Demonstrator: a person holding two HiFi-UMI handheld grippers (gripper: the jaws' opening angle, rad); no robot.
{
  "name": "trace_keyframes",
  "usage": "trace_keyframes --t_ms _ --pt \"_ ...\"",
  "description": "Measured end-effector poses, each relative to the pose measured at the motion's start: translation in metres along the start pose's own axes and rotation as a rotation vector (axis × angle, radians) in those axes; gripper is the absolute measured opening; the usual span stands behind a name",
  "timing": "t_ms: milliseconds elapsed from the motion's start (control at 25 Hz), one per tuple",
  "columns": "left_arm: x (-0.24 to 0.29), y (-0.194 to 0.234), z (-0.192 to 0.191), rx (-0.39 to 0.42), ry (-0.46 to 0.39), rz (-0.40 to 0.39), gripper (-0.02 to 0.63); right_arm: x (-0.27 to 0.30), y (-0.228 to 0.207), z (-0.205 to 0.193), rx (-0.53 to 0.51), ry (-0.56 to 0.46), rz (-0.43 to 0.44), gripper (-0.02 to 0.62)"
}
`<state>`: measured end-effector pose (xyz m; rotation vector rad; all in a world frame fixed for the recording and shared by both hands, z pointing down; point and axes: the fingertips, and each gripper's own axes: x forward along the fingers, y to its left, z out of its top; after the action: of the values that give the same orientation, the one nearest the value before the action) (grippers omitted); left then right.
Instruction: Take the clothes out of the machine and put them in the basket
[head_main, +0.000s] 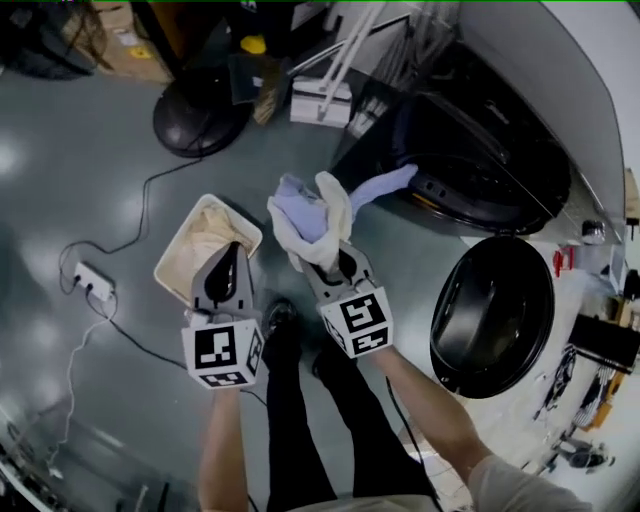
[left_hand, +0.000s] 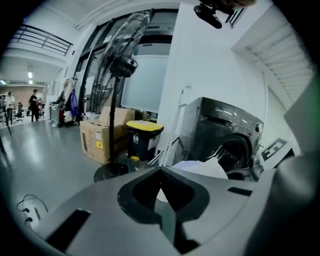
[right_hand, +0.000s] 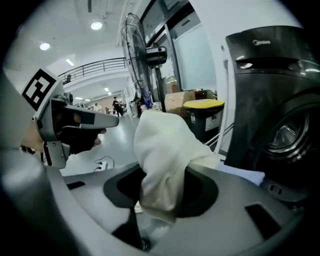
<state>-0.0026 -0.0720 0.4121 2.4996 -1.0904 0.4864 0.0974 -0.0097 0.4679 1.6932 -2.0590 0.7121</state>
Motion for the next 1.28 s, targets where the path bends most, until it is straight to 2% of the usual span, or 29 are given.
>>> trace_keyframes --t_ms 360,640,920,1120,1280 --pt "-0.084 0.124 -0.024 -0.124 -0.044 0.273 0.017 0.053 0.137 0.029 -0.116 0.004 0.26 0.179" --pt "-0.157 0.189 -0.053 -0.211 -0.069 0.45 0.017 0.067 0.243 0.017 -0.205 0.04 0.446 0.179" --pt "-0.207 0.229 -0.096 -0.27 -0.067 0.562 0.017 0.088 0.306 -0.031 -0.252 0.118 0.551 0.179" --pt "-0.222 0.253 -0.141 -0.304 -0.052 0.604 0.017 0.13 0.329 -0.09 -0.301 0.193 0.574 0.181" --pt "-0.214 0.268 -0.184 -0.324 -0.041 0.622 0.017 0.176 0.335 -0.139 -0.312 0.231 0.574 0.183"
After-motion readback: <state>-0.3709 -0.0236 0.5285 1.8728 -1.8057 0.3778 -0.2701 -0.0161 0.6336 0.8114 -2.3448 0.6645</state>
